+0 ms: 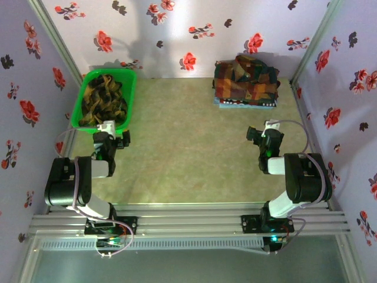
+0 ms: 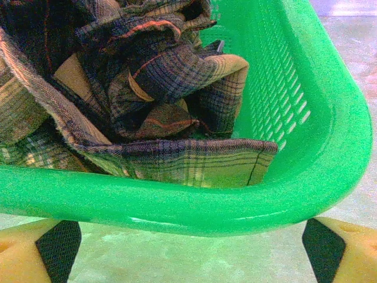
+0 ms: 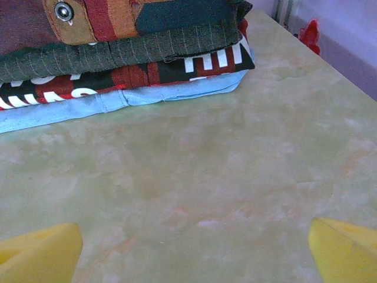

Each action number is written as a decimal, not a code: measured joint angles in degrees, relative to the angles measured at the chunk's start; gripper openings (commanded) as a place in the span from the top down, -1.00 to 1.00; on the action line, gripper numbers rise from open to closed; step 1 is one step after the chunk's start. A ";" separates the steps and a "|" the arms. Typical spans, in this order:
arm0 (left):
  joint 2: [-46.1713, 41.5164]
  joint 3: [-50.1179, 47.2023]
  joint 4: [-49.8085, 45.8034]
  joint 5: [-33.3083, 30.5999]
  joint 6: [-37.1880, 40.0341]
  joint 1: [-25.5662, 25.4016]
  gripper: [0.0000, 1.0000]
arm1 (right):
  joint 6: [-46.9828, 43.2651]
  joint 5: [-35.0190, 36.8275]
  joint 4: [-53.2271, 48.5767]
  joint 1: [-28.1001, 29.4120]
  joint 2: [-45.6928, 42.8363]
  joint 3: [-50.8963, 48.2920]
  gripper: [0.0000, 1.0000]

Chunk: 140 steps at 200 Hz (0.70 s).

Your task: Fold and stack the long sleeve shirts

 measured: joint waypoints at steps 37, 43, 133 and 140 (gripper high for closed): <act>0.00 0.00 0.00 0.00 0.00 0.00 -0.99 | 0.00 -0.02 0.00 0.00 0.00 0.00 -0.99; 0.00 0.00 0.00 0.00 0.00 0.00 -1.00 | 0.00 -0.02 0.00 0.00 0.00 0.00 -0.99; -0.42 -0.07 -0.24 0.74 0.00 0.94 -0.99 | -0.31 -0.28 -0.31 -0.07 -0.61 -0.13 -0.99; -2.01 -0.44 -1.20 0.96 0.07 0.90 -0.99 | -0.50 0.31 -1.64 0.44 -2.10 -0.37 -0.99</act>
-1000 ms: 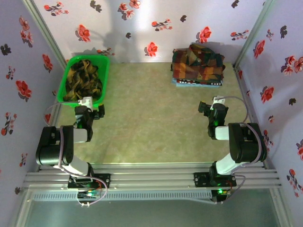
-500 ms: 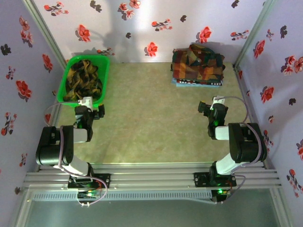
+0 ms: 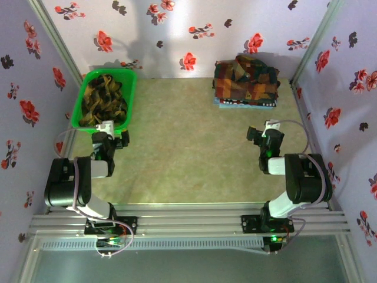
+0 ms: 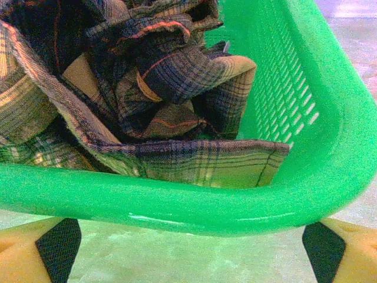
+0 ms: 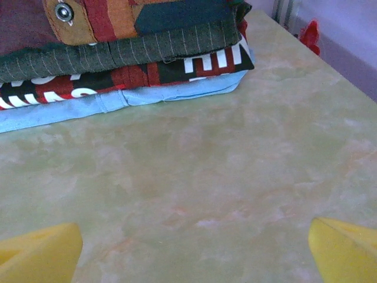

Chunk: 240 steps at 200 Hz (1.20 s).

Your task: Fold and stack the long sleeve shirts

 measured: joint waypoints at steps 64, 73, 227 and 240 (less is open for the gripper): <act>-47.30 5.14 -34.14 -3.74 -9.09 -12.50 -0.99 | 8.50 0.74 -37.16 8.79 -42.56 4.20 -0.99; -49.66 9.22 -41.16 -4.59 -12.20 -13.97 -1.00 | 9.68 0.96 -43.30 10.56 -45.62 6.47 -0.99; 36.92 103.62 -116.04 -4.48 -13.79 1.20 -0.91 | 18.71 -20.48 -79.21 32.68 4.57 63.76 -0.99; 38.73 103.62 -116.02 -4.00 -13.40 1.27 -0.86 | 19.08 -21.51 -79.49 33.51 5.68 64.26 -0.99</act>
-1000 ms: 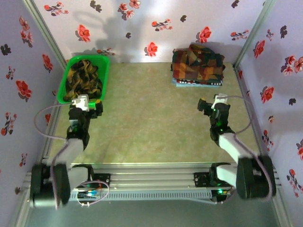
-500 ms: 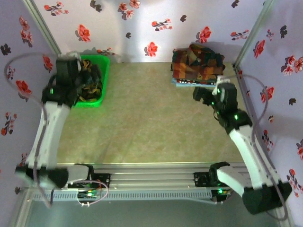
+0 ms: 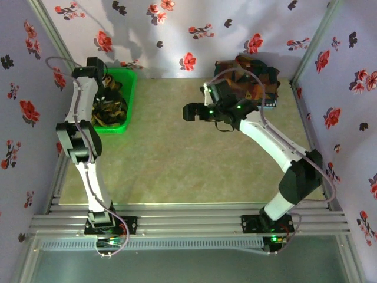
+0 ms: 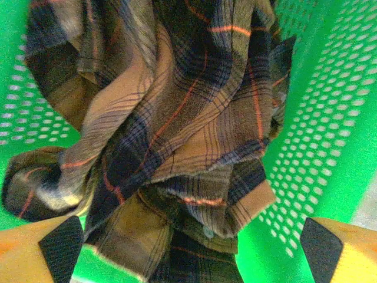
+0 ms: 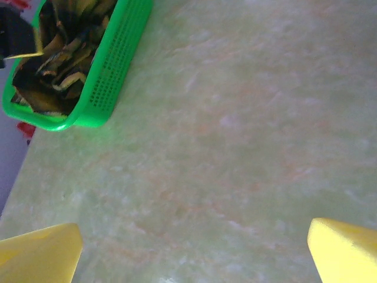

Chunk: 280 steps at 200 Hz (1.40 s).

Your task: Fold and stack the long sleeve shirts

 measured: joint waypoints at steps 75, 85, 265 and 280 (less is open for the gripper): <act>5.92 -2.43 1.97 0.74 -0.09 0.07 1.00 | 0.57 -1.79 -1.40 0.66 0.26 0.00 -0.99; 5.92 -2.19 2.03 0.81 -0.09 0.07 1.00 | 0.55 -1.77 -1.42 0.66 0.26 0.00 -0.99; -16.22 28.68 65.16 42.40 -38.60 -11.61 0.85 | 9.33 0.52 8.61 -7.80 3.56 -5.22 -0.99; -17.11 19.96 69.61 44.15 -40.15 -14.12 0.03 | 10.21 3.08 9.09 -9.40 1.33 -8.07 -0.99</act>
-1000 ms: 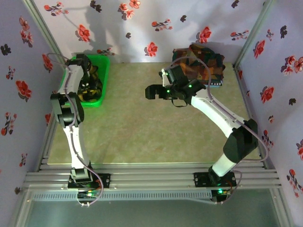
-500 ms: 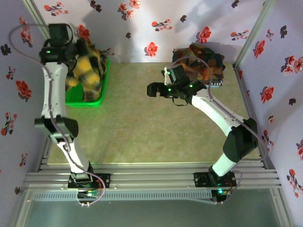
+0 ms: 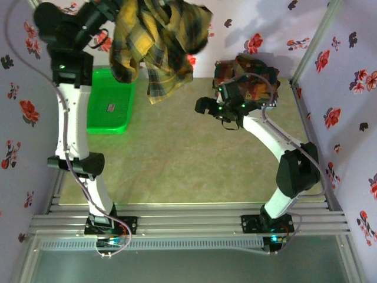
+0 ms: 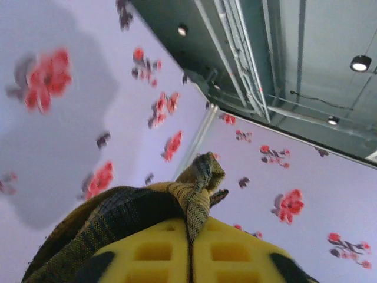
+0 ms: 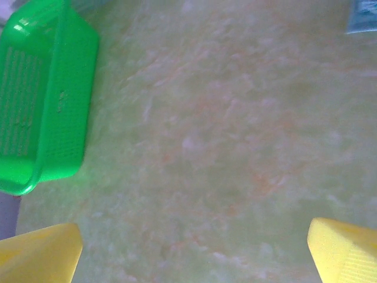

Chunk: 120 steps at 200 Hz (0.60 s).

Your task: Fold and stack the long sleeve shirts

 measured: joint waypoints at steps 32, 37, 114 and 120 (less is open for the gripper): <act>-5.70 -33.11 4.28 0.28 0.00 -4.83 -0.99 | 0.87 5.46 -0.50 -3.91 -9.88 -7.67 -0.99; -6.56 -38.14 4.13 -0.15 0.04 -4.92 -0.99 | 0.85 6.25 -0.87 -4.48 -11.63 -8.52 -0.99; -21.09 -61.37 -25.46 -14.62 12.63 2.99 -0.96 | -1.79 7.48 -10.71 -1.05 -12.35 -9.51 -0.98; -22.23 -60.96 -27.28 -14.75 14.10 2.32 -0.95 | -2.12 7.50 -11.67 -0.20 -10.78 -9.14 -0.97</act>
